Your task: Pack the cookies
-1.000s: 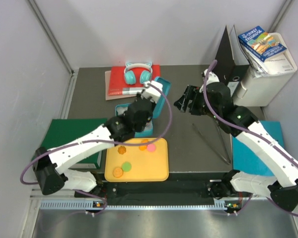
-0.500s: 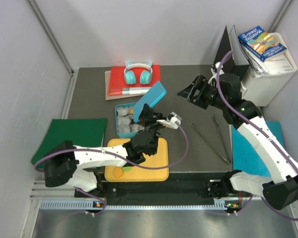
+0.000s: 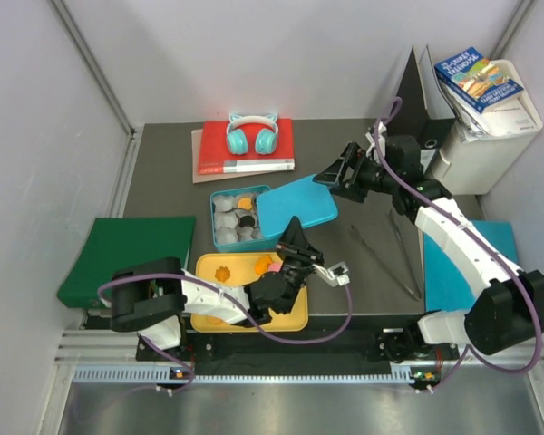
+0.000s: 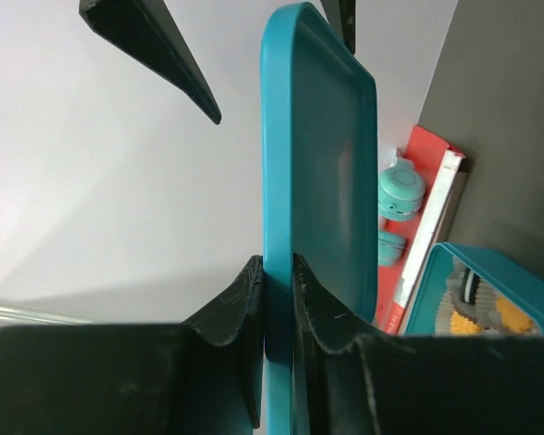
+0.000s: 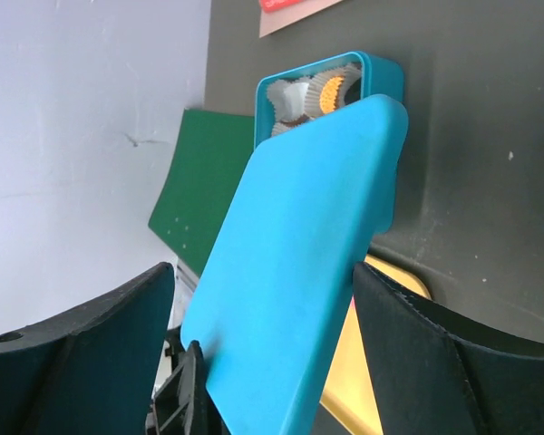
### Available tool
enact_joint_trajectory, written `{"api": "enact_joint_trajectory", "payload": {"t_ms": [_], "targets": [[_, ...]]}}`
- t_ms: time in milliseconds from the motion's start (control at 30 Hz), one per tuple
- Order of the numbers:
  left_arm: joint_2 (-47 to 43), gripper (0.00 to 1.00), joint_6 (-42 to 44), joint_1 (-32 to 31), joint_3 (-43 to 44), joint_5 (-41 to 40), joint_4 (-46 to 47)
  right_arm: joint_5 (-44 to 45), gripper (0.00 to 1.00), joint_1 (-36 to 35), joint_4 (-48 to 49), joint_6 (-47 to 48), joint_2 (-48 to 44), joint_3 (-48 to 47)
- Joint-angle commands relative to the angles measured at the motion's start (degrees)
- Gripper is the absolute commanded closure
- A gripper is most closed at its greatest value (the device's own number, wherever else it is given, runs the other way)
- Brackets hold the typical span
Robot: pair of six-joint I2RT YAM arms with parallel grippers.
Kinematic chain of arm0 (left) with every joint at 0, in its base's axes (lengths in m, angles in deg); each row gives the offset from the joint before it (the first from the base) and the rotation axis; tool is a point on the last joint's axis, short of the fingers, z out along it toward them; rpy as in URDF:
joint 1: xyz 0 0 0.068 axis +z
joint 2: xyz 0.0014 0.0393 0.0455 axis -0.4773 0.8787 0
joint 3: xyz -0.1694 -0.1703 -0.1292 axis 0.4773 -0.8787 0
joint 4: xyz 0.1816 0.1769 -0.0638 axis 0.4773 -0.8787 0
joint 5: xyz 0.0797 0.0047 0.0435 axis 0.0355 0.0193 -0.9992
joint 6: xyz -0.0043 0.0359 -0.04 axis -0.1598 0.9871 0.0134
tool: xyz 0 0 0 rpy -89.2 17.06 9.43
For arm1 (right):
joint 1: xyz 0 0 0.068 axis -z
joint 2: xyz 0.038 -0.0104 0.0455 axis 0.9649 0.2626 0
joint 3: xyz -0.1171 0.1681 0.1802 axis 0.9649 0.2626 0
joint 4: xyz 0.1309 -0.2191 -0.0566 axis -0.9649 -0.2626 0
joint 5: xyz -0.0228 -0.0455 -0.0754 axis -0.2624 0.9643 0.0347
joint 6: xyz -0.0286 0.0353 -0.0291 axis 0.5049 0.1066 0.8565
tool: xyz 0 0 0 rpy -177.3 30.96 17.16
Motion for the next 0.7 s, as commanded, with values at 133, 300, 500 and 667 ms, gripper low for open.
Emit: {"api": "enact_joint_trajectory", "payload": {"t_ms": [133,300,500,667], "targets": [[-1.11,1.00,4.62,-0.97,-0.68,2.74,16.00,-8.21,0.22,0.66,4.06,2.02,3.39,-0.38],[-0.85,1.00,5.50,-1.24,-0.86,3.18,16.88,-10.84,0.25,0.66,2.64,2.64,6.91,0.06],[-1.02,1.00,6.03,-1.32,-0.68,2.74,17.06,-11.81,0.31,0.66,3.34,1.94,8.49,0.06],[-0.93,1.00,5.41,-1.85,-0.77,2.65,16.35,-14.62,0.56,0.66,9.49,-2.18,9.81,1.64]]}}
